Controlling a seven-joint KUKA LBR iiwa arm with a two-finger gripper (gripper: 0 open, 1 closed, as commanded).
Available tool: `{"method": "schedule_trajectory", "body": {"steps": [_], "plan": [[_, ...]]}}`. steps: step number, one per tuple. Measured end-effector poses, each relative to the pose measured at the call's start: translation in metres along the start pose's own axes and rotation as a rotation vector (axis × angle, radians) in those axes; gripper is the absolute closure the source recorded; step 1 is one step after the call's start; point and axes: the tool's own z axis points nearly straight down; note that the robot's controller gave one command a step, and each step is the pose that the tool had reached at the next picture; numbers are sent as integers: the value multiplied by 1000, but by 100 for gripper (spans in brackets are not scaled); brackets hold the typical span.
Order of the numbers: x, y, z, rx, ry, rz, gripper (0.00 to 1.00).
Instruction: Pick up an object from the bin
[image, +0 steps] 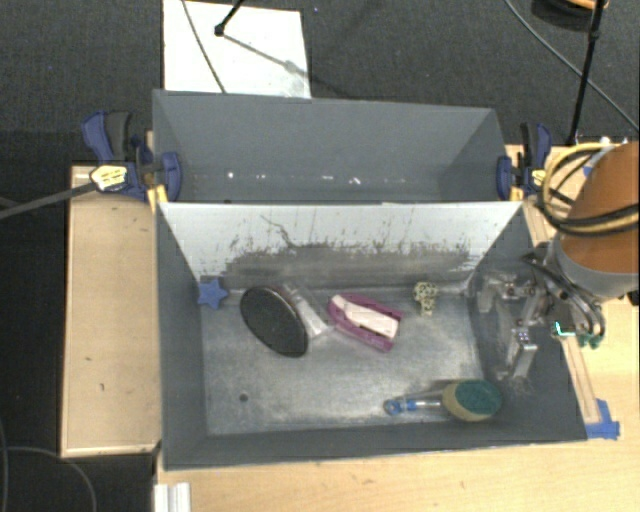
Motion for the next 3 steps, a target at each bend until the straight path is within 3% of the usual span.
{"method": "schedule_trajectory", "body": {"steps": [1,2,3], "plan": [[31,-22,104,0,0,-219,0],[27,-14,135,4,-19,-205,0],[31,-14,136,3,-10,-212,100]]}}
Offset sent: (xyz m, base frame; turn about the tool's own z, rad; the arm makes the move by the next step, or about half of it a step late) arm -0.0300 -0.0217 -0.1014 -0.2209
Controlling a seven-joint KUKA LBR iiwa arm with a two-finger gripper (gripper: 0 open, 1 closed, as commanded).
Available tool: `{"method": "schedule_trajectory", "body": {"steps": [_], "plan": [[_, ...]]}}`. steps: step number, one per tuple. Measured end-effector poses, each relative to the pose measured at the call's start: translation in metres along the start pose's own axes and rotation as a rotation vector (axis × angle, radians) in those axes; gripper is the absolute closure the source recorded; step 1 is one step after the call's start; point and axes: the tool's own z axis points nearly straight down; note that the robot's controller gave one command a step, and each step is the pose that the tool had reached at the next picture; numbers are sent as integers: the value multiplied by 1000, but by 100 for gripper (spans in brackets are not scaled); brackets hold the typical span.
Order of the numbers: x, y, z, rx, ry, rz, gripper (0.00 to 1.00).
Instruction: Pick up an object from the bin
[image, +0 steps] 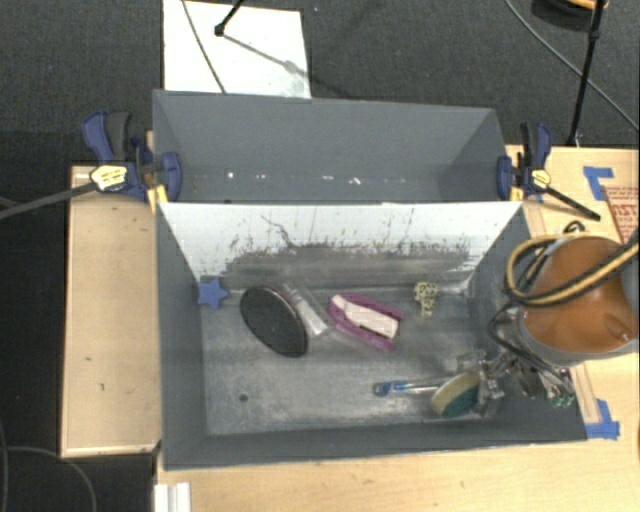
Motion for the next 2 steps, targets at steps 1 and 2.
{"method": "schedule_trajectory", "body": {"steps": [1,2], "plan": [[-2,0,-1,1,-4,-2,0],[0,0,0,0,0,-8,100]]}}
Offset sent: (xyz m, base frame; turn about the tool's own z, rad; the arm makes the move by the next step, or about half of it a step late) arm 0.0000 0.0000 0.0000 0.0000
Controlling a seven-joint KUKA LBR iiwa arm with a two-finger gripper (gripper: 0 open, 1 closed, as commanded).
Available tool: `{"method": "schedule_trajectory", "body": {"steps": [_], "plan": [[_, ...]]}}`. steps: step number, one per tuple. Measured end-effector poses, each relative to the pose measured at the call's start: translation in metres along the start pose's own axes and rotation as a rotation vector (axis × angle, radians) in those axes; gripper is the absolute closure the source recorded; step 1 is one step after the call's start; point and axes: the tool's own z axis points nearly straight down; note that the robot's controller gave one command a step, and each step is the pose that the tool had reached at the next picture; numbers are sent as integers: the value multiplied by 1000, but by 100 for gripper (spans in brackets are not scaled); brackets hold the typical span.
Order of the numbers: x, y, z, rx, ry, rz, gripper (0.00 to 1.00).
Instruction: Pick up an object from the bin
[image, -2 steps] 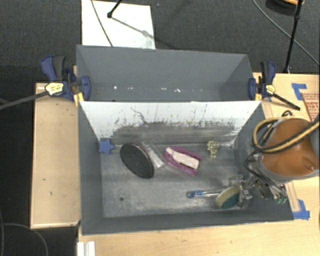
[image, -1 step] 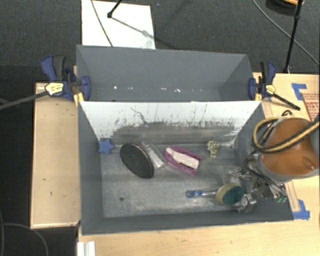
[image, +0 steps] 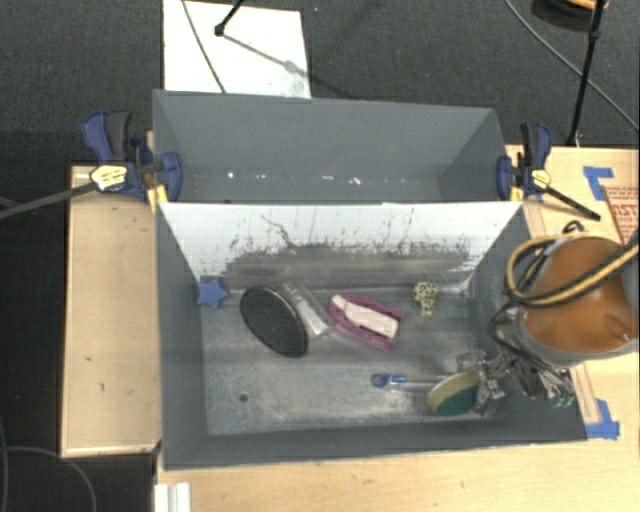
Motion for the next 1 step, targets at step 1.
{"method": "schedule_trajectory", "body": {"steps": [1], "plan": [[-69,-4,-191,3,-7,-34,100]]}}
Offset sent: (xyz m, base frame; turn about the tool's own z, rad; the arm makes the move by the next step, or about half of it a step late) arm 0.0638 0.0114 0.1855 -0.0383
